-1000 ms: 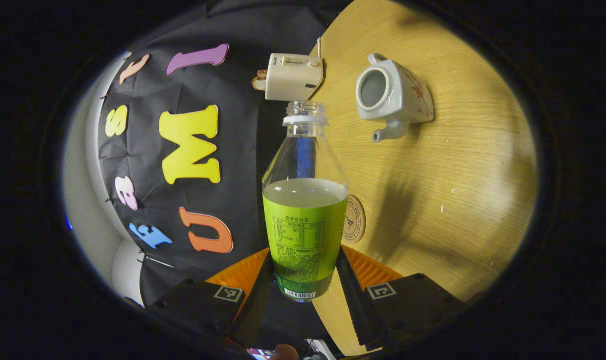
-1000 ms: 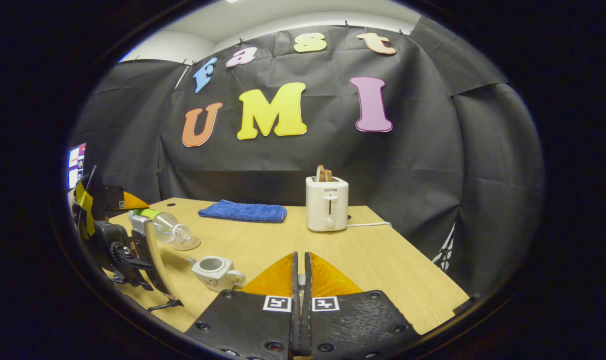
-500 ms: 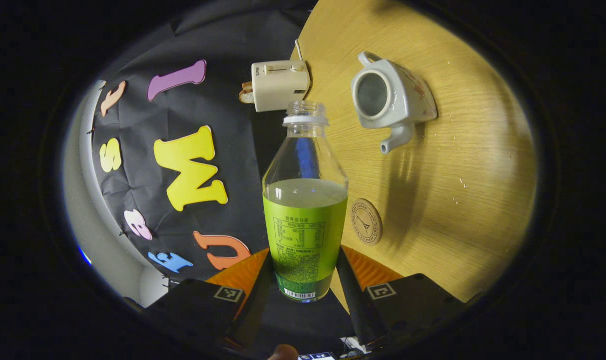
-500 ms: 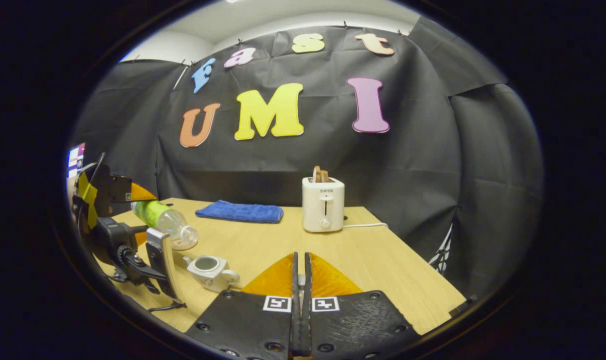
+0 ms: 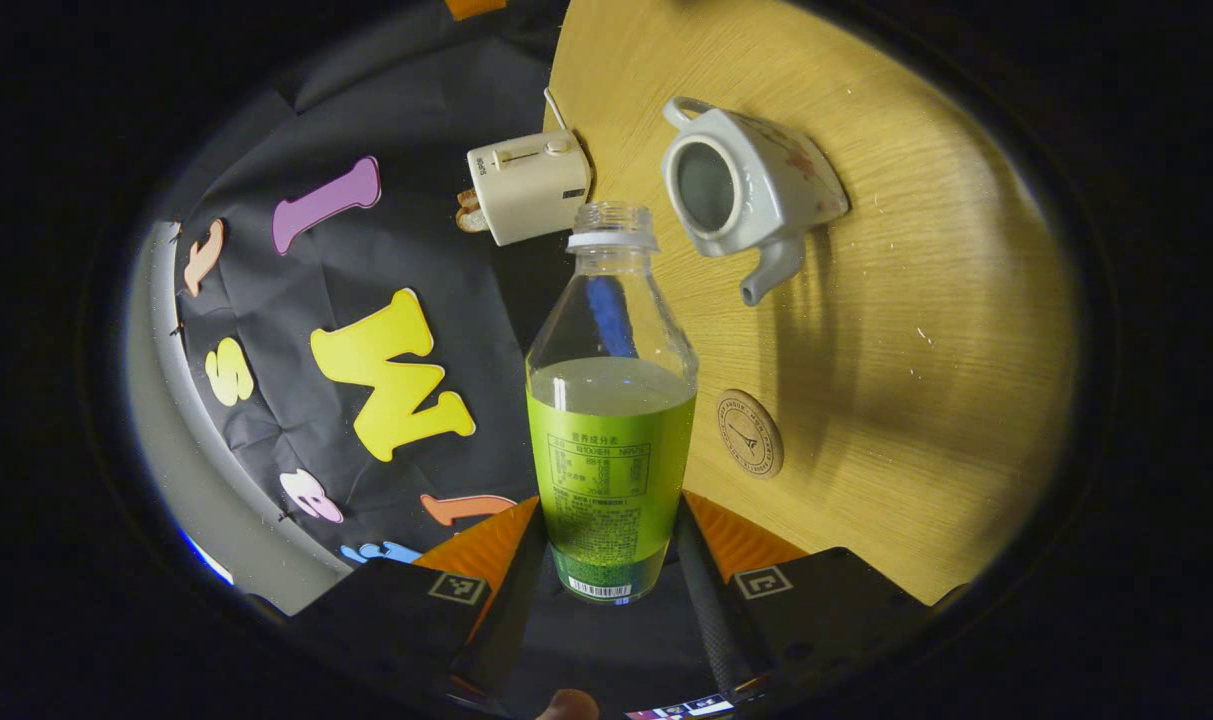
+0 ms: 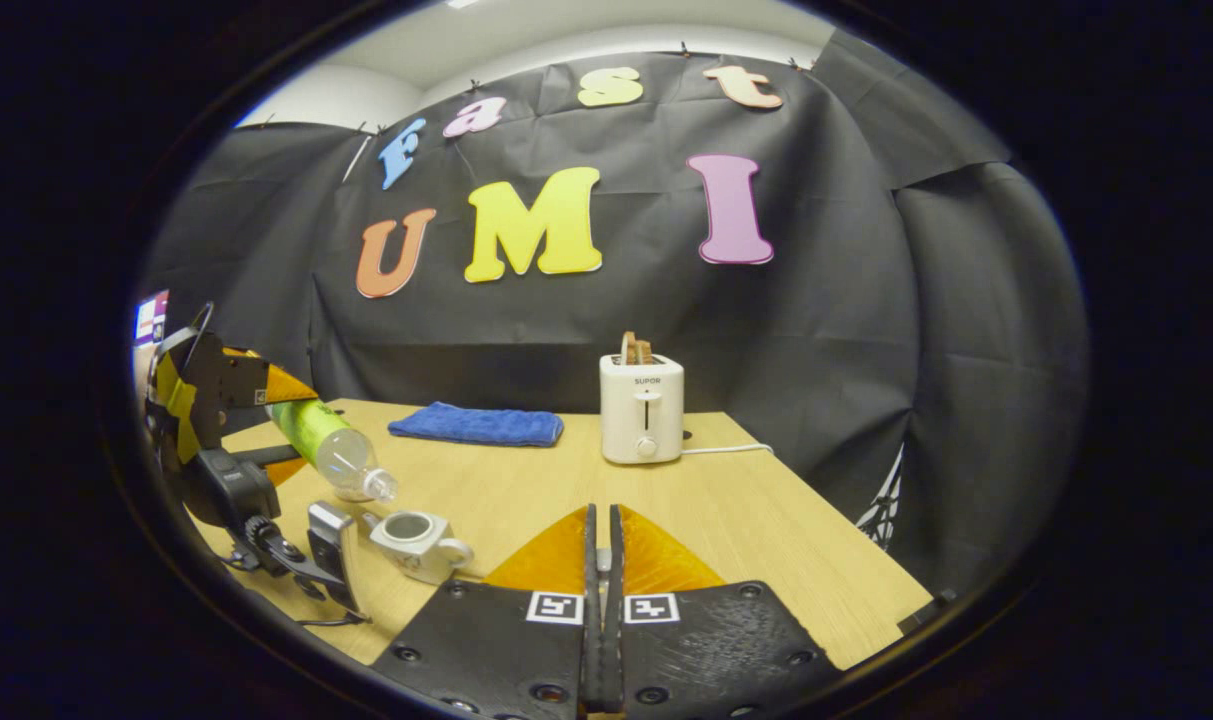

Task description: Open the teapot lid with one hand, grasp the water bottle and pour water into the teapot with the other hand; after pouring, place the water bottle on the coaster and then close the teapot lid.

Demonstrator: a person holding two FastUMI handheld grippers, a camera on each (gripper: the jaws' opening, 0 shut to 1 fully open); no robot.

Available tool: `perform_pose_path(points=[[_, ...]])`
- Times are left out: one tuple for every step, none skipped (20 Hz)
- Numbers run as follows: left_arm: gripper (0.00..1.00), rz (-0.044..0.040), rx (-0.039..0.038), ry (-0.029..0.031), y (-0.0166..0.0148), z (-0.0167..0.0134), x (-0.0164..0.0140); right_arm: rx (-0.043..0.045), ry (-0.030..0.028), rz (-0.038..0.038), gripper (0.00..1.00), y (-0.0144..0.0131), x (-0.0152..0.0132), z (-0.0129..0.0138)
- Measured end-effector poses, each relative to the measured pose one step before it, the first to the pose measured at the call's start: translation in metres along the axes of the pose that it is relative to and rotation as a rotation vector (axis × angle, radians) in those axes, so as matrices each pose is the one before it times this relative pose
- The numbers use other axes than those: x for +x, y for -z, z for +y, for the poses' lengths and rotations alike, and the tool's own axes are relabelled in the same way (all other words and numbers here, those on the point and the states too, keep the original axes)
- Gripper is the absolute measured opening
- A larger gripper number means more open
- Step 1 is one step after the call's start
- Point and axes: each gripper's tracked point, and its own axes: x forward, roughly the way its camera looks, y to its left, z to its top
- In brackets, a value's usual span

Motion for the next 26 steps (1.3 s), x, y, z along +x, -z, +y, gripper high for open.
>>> perform_pose_path(points=[[0.72, -0.00085, 0.007, -0.00162, 0.0, -0.00009, 0.0008, 0.00115, 0.00107, -0.00309, 0.01, -0.00033, -0.00029, -0.00058], [0.75, -0.00028, 0.00853, -0.00248, -0.0012, 0.00187, 0.00126, 0.00194, 0.00002, -0.00117, 0.01, -0.00103, -0.00003, -0.00034], [0.75, 0.00026, 0.00945, -0.00513, -0.00077, 0.00121, 0.00065, 0.00033, 0.00049, -0.00126, 0.01, 0.00051, 0.00033, 0.00029], [0.72, -0.00427, 0.01207, -0.00704, -0.00164, 0.00227, -0.00118, 0.00043, 0.00007, 0.00013, 0.0, -0.00049, -0.00001, -0.00027], [0.72, 0.00317, 0.01126, -0.00719, 0.00017, 0.00179, 0.00028, 0.00082, -0.00114, 0.00162, 0.0, 0.00116, 0.00004, -0.00064], [0.75, -0.00222, 0.00892, -0.00455, 0.00075, 0.0025, 0.00082, 0.00028, 0.00016, 0.0007, 0.0, -0.00042, 0.00017, 0.00034], [0.75, 0.00056, 0.00618, -0.00457, 0.00025, 0.00124, 0.00096, 0.00009, -0.00109, 0.00094, 0.0, 0.00087, 0.00025, 0.0], [0.75, 0.00215, 0.00521, -0.00283, -0.00016, 0.00041, -0.00172, 0.00188, 0.0001, -0.00089, 0.0, -0.00052, -0.00016, -0.00045], [0.75, 0.00418, 0.00499, -0.00205, 0.00129, 0.00109, -0.00017, 0.00056, -0.00014, -0.00041, 0.01, -0.00016, 0.00006, -0.00047], [0.75, 0.00185, 0.0101, -0.00451, 0.00072, 0.00111, 0.00027, 0.00016, 0.0006, -0.00104, 0.01, -0.00062, 0.00025, 0.00008], [0.72, -0.00132, 0.01082, -0.00621, -0.00082, 0.00239, 0.00139, 0.00009, -0.0002, 0.0004, 0.01, 0.00066, -0.00057, 0.00011], [0.75, 0.00311, 0.00838, -0.00491, 0.0011, 0.00179, -0.00139, 0.00071, -0.00039, -0.00087, 0.0, -0.00031, 0.00015, 0.00021], [0.75, -0.00091, 0.00793, -0.00158, 0.00023, 0.00093, -0.00011, 0.00028, 0.00024, 0.00001, 0.01, 0.00022, 0.0, -0.00026], [0.75, -0.00034, 0.00966, -0.00603, -0.00084, 0.00125, -0.00045, -0.00017, -0.00026, -0.00035, 0.01, -0.00046, -0.00032, 0.00016], [0.75, 0.00012, 0.01041, -0.00743, -0.0006, 0.00168, -0.00058, 0.00112, -0.00019, -0.00109, 0.01, 0.00006, -0.00023, -0.00002], [0.75, 0.00083, 0.00829, -0.00498, 0.00037, -0.00034, -0.00074, 0.00157, -0.00088, -0.00146, 0.0, -0.00114, 0.00014, 0.00085], [0.75, 0.00294, 0.00863, -0.00479, 0.00104, 0.00099, 0.00012, -0.00152, 0.00053, -0.00012, 0.0, 0.00069, 0.00041, 0.00013], [0.75, 0.00201, 0.01166, -0.00845, 0.00081, 0.00242, -0.00023, 0.00014, 0.0002, -0.00072, 0.0, -0.00046, -0.00033, -0.00033], [0.75, 0.00332, 0.01117, -0.00752, 0.00033, 0.00209, -0.00003, 0.00023, -0.00014, -0.00031, 0.0, 0.00028, 0.00017, -0.00004], [0.75, 0.00156, 0.00755, -0.00336, 0.00027, 0.00074, -0.00181, 0.00007, -0.00006, 0.00014, 0.0, -0.00022, 0.00016, -0.00027], [0.75, -0.00082, 0.00188, 0.00017, 0.00005, -0.00053, 0.00092, -0.00127, -0.00001, 0.00027, 0.0, 0.00048, -0.00005, 0.00055], [0.75, 0.00414, 0.00475, -0.00304, 0.00045, 0.00138, -0.00013, -0.0002, 0.00097, 0.00059, 0.0, -0.00024, -0.00048, -0.00053], [0.75, -0.00158, 0.00789, -0.00518, -0.00031, 0.00146, -0.00056, -0.00044, -0.00029, -0.00045, 0.0, -0.00045, 0.0003, 0.00021], [0.75, -0.00041, 0.00919, -0.01084, -0.00086, 0.00329, -0.00016, -0.00037, 0.00152, -0.00029, 0.01, -0.00055, -0.00008, -0.00027], [0.74, 0.00242, 0.00724, -0.00556, 0.00023, 0.00145, 0.00005, 0.00016, -0.00167, 0.00012, 0.0, 0.00096, -0.00044, 0.00005], [0.74, -0.00268, 0.00212, -0.00037, -0.00053, -0.00085, 0.00005, 0.00003, -0.00001, -0.0002, 0.0, -0.0005, 0.00006, -0.00003]])
